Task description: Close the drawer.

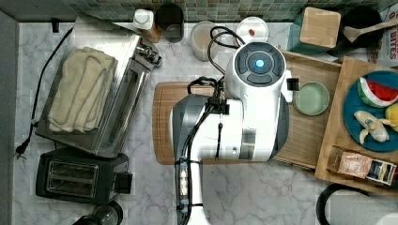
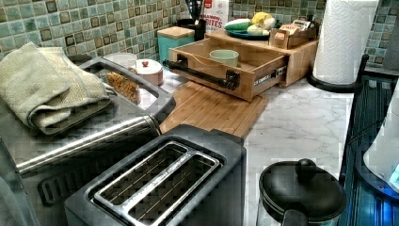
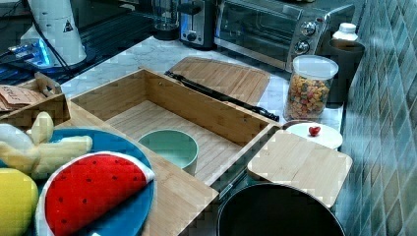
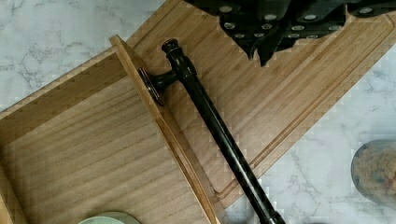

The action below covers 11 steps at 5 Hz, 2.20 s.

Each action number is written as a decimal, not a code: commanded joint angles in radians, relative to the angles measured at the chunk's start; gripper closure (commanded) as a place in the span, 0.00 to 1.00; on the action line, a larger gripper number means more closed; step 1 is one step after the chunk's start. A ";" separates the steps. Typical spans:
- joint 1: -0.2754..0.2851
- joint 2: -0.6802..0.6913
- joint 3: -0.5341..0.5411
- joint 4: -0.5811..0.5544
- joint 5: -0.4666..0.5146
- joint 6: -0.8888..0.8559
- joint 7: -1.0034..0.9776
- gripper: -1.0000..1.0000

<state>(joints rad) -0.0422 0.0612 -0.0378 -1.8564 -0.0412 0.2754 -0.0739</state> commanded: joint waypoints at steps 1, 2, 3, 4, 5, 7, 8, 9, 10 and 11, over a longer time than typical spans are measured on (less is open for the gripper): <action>-0.001 0.000 -0.002 -0.001 -0.013 0.000 0.000 1.00; -0.010 0.078 -0.006 0.040 -0.003 0.028 -0.072 1.00; -0.005 0.077 0.002 -0.024 -0.037 0.154 -0.124 1.00; 0.013 0.115 0.019 -0.028 -0.074 0.222 -0.122 1.00; 0.022 0.197 0.018 0.032 -0.062 0.240 -0.171 1.00; 0.004 0.379 0.041 0.294 0.000 0.014 -0.287 1.00; 0.045 0.274 0.018 0.059 -0.106 0.330 -0.198 1.00; 0.055 0.238 0.009 -0.027 -0.128 0.463 -0.172 1.00; 0.012 0.282 0.033 0.045 -0.065 0.381 -0.258 1.00; 0.013 0.288 0.026 0.016 -0.100 0.437 -0.259 1.00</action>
<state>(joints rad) -0.0299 0.3909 -0.0338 -1.8848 -0.1511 0.6724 -0.2803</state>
